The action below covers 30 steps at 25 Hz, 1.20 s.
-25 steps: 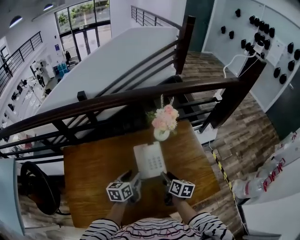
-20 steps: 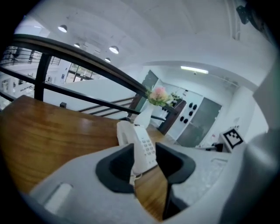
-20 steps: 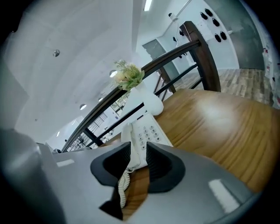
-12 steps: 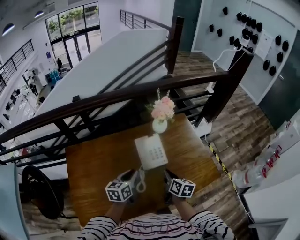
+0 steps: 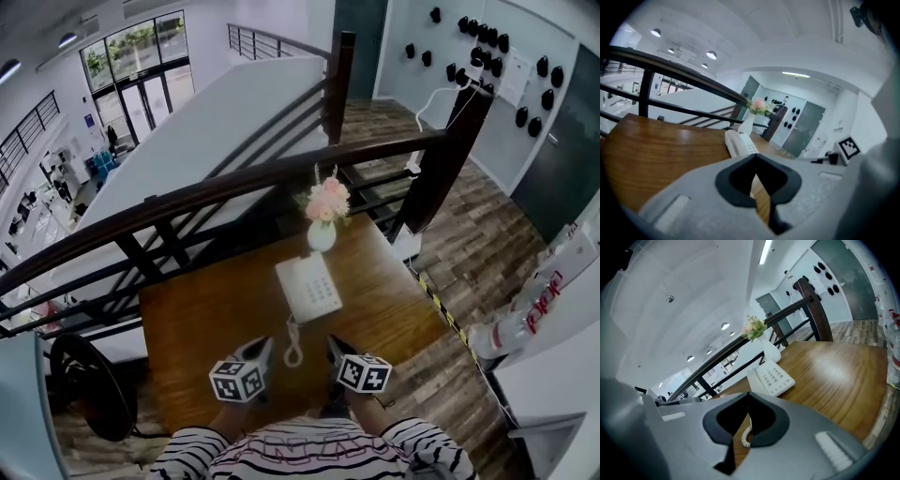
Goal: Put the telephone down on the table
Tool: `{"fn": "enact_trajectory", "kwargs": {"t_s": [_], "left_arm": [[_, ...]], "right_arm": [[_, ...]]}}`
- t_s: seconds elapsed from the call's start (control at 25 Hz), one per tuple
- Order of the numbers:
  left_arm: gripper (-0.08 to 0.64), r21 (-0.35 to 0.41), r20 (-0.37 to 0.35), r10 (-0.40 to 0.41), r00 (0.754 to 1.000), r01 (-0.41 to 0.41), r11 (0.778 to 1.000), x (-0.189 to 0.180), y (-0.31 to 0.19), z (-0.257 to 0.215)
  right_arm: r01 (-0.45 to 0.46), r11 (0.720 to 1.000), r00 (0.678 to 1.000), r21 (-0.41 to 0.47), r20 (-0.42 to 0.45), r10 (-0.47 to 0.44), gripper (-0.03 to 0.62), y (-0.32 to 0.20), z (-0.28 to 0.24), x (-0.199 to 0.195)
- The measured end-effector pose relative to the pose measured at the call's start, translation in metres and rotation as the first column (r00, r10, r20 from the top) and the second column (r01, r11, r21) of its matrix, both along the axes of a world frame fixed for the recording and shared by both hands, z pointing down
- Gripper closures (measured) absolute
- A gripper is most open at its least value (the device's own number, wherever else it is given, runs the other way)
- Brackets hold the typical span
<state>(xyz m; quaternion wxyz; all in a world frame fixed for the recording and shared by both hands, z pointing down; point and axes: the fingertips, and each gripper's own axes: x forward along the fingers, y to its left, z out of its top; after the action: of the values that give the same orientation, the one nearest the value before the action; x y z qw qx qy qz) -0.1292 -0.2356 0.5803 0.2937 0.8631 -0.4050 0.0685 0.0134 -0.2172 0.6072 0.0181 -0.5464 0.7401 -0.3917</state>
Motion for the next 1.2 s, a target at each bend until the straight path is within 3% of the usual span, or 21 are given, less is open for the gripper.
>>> {"fn": "enact_trajectory", "kwargs": {"t_s": [0.6,1.2], "left_arm": [[0.558,0.022,-0.018,0.038,0.999,-0.038,0.999,-0.021,0.063,-0.008],[0.558,0.014,-0.038,0.026,0.999,-0.025,1.0,-0.028,0.086,-0.003]], "right_arm": [[-0.03,0.999,0.999,0.037,-0.02,0.03,0.593,0.06,-0.012,-0.027],[-0.022,0.999,0.999,0.044,-0.03,0.023,0.594,0.084,-0.013,-0.035]]}}
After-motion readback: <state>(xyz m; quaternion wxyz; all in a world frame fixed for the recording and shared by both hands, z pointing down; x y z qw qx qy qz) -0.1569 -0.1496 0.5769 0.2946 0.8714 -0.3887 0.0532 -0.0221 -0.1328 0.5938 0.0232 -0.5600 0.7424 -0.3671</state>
